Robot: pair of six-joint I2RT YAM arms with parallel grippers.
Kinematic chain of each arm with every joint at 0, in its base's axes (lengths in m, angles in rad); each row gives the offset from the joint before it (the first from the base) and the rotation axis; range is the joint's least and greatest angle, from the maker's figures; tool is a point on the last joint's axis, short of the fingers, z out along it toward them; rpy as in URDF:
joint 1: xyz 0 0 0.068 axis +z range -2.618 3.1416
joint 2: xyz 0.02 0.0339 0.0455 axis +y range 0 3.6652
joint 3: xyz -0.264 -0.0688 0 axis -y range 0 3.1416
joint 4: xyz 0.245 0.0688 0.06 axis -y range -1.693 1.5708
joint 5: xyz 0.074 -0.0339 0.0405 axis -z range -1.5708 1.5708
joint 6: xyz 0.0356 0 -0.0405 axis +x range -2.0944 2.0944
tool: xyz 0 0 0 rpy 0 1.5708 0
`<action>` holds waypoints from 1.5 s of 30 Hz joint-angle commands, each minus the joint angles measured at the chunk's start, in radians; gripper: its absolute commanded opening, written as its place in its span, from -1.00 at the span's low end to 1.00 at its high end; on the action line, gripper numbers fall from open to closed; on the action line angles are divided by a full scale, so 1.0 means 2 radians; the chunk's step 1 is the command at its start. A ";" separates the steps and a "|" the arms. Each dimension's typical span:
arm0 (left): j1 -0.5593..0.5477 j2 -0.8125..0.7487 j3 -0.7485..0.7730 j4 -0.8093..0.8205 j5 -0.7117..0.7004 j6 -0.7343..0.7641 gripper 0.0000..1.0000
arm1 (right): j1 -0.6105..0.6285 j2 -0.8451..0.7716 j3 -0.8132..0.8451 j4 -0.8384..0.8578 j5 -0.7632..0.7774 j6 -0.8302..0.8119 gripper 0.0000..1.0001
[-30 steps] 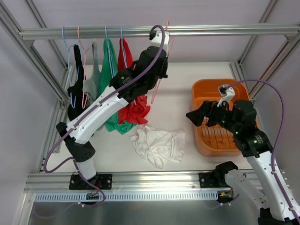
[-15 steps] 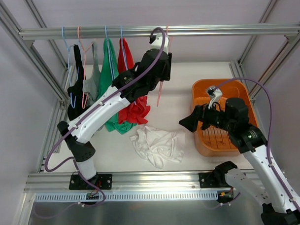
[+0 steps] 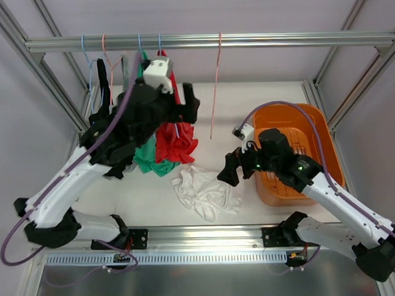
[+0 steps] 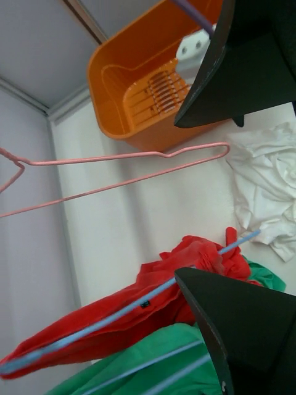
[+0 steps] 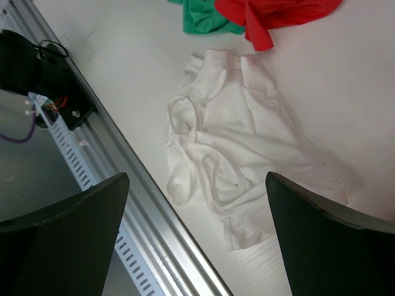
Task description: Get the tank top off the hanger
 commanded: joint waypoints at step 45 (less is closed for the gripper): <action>0.003 -0.333 -0.280 -0.077 -0.098 -0.018 0.97 | 0.263 0.102 0.046 0.004 0.421 0.063 -0.99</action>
